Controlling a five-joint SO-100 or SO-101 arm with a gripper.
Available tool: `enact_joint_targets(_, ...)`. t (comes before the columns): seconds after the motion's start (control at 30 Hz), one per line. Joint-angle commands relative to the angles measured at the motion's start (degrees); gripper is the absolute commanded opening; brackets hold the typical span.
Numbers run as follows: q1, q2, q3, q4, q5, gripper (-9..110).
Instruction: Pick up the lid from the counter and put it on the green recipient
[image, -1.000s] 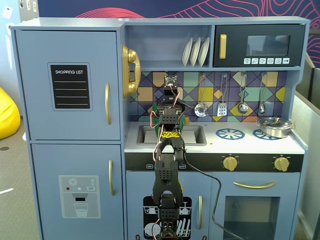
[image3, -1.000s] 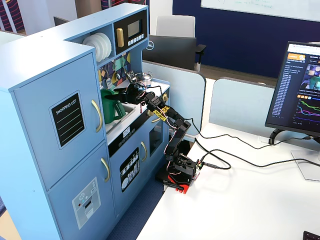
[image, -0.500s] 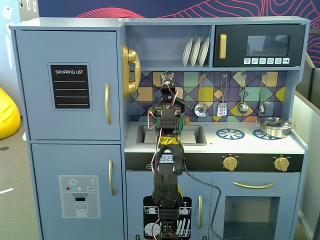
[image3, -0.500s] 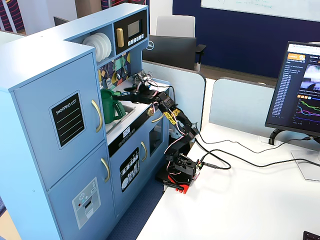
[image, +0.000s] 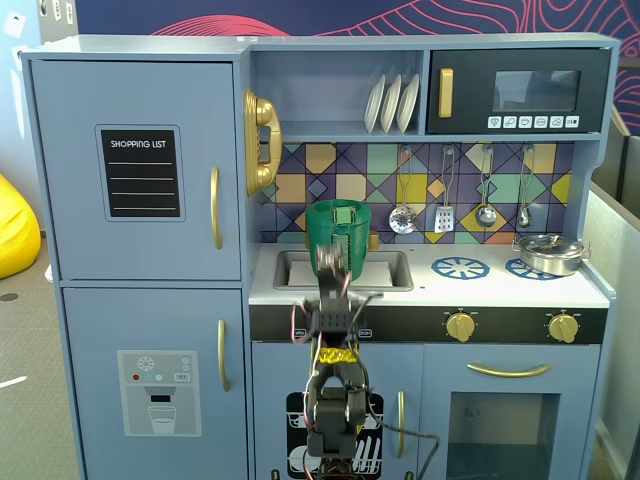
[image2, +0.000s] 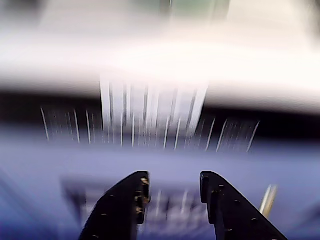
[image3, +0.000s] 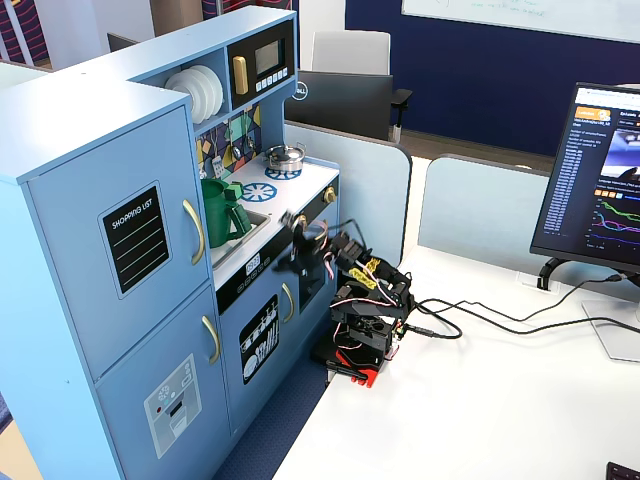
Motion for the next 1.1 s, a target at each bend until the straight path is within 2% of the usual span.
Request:
enact_joint_targets(0.0,-0.26,7.73,13.36,0.62,7.12,0)
enact_joint_targets(0.17,-0.44,13.27,23.38,8.7,10.2,1)
enact_joint_targets(0.37,-2.72,13.27,25.31,24.08,16.35,1)
enact_joint_targets(0.53,-2.29,13.27,25.31,34.37,12.92,2)
enact_joint_targets(1.07,-1.49,13.27,25.31,34.72,13.54,2)
